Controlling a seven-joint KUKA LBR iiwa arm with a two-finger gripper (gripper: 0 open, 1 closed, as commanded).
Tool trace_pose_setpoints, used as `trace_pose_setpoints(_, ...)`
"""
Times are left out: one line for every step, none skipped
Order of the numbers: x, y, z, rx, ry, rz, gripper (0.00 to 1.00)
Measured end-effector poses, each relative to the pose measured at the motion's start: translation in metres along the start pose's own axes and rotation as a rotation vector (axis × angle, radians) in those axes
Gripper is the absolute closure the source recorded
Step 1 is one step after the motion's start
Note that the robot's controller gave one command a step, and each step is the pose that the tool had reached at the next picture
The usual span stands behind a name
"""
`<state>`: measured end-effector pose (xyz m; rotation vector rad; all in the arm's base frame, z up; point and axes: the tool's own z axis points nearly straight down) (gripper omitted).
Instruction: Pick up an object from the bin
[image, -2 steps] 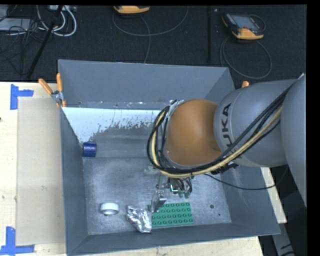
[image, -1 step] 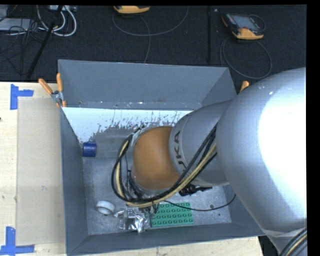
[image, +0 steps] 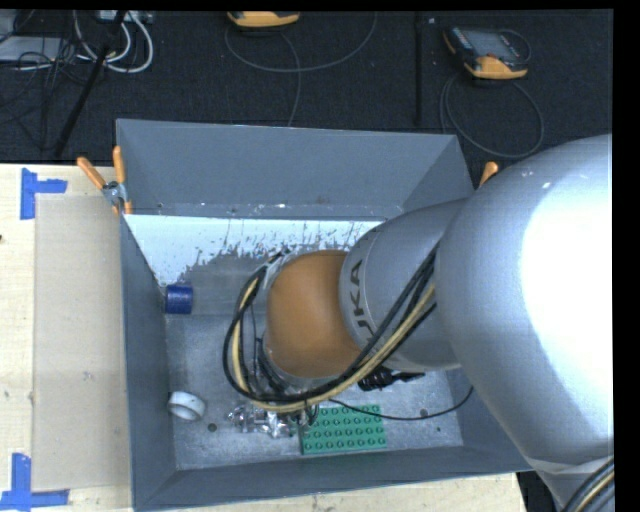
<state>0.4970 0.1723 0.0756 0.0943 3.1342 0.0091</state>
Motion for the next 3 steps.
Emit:
trace_pose_setpoints(0.006, -0.007, -0.023, 0.006, 0.006, 0.007, 1.0)
trace_pose_setpoints(-0.007, -0.004, -0.047, 0.005, 0.004, -0.004, 1.0)
trace_pose_setpoints(-0.022, 0.002, -0.138, 0.003, -0.002, -0.004, 1.0)
